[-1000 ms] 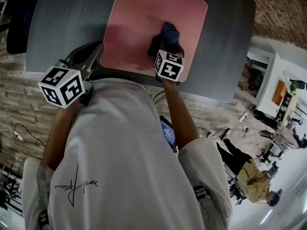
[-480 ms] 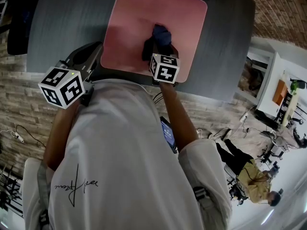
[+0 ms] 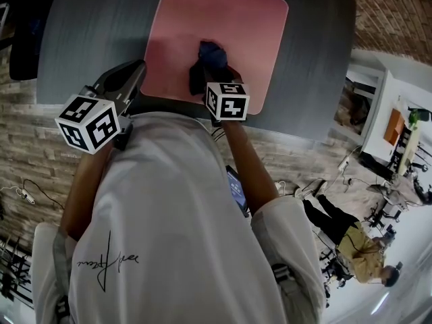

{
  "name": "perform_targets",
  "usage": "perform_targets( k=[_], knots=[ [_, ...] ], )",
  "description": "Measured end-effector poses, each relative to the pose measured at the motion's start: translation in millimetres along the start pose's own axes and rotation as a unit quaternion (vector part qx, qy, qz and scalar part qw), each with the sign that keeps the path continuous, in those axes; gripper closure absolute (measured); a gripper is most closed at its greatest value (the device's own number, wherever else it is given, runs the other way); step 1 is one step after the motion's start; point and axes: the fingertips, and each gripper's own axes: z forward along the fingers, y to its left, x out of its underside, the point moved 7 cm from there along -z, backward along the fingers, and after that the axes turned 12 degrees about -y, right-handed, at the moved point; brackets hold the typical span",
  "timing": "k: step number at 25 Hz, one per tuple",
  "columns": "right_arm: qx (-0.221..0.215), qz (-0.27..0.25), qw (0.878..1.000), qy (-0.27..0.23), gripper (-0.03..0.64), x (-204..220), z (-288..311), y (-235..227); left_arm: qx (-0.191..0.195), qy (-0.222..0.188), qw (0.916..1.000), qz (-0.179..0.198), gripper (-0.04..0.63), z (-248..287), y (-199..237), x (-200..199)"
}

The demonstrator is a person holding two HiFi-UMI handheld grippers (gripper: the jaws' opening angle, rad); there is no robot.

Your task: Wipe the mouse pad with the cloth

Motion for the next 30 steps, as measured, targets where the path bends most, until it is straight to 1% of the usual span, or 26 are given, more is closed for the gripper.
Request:
perform_targets(
  k=[6, 10, 20, 26, 30],
  knots=[
    [-0.059, 0.047, 0.997, 0.026, 0.508, 6.1, -8.0, 6.2, 0.01, 0.004, 0.9999, 0.003, 0.584, 3.7, -4.6, 1.3],
    [-0.075, 0.065, 0.994, 0.039, 0.508, 13.5, -15.5, 6.4, 0.017, 0.01, 0.9998, 0.003, 0.584, 7.6, -7.9, 6.4],
    [-0.071, 0.088, 0.993, 0.024, 0.512, 12.8, -34.1, 0.3, 0.031, 0.016, 0.9993, 0.009, 0.584, 18.9, -19.4, 4.7],
    [-0.063, 0.103, 0.993, -0.008, 0.512, -1.8, -47.8, -10.0, 0.043, 0.017, 0.9987, 0.021, 0.586, 27.6, -29.4, 5.0],
    [-0.062, 0.1, 0.993, -0.033, 0.515, -14.8, -59.5, -14.2, 0.048, 0.013, 0.9985, 0.023, 0.586, 34.9, -37.3, 5.3]
  ],
)
